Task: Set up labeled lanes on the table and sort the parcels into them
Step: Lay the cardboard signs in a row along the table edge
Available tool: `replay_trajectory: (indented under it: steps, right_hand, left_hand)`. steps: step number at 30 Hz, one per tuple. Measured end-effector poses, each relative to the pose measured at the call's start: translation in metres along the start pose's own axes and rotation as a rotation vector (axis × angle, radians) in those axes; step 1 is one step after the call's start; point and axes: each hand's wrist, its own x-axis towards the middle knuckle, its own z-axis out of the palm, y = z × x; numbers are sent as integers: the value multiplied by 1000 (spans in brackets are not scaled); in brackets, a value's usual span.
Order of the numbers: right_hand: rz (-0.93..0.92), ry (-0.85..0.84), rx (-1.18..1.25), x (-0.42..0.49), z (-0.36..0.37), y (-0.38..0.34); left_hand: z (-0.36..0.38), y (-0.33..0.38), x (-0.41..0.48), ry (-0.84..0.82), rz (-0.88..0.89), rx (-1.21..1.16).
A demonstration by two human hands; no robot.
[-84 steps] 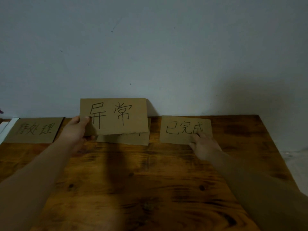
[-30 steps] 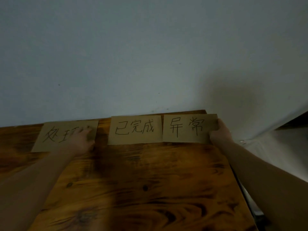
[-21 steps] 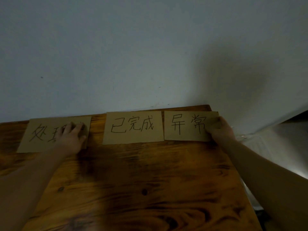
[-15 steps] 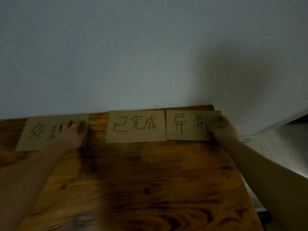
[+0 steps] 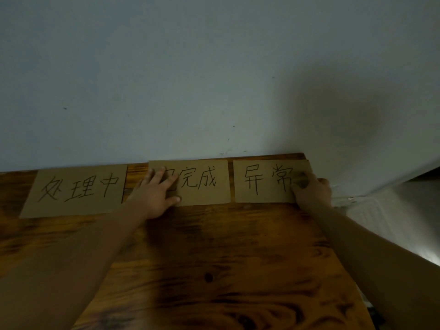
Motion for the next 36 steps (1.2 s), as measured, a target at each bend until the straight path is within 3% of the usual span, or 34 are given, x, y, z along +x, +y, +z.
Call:
replay_trajectory:
  steps: [9,12,15,24,32,36]
  right_hand:
    - [-38,-7,-142,-6,9,-12]
    - [-183,-28,-266,-16,14,-20]
    - [-282,-122,-419,-21,23,-27]
    - [-233,-170,-417,-21,32,-39]
    - [-238,-184,-410,-27,41,-47]
    - [-224,-192,-412,-28,40,-47]
  left_hand:
    - [4,-49,-13,63,-52,-73]
    - [6,-76,-17,148,-199,-209]
    - [13,-116,-19,86,-321,-209]
    - [19,-169,-28,18,-370,-164]
    - [6,-144,-17,35,-337,-182]
    - [9,-165,-17,12,-361,-186]
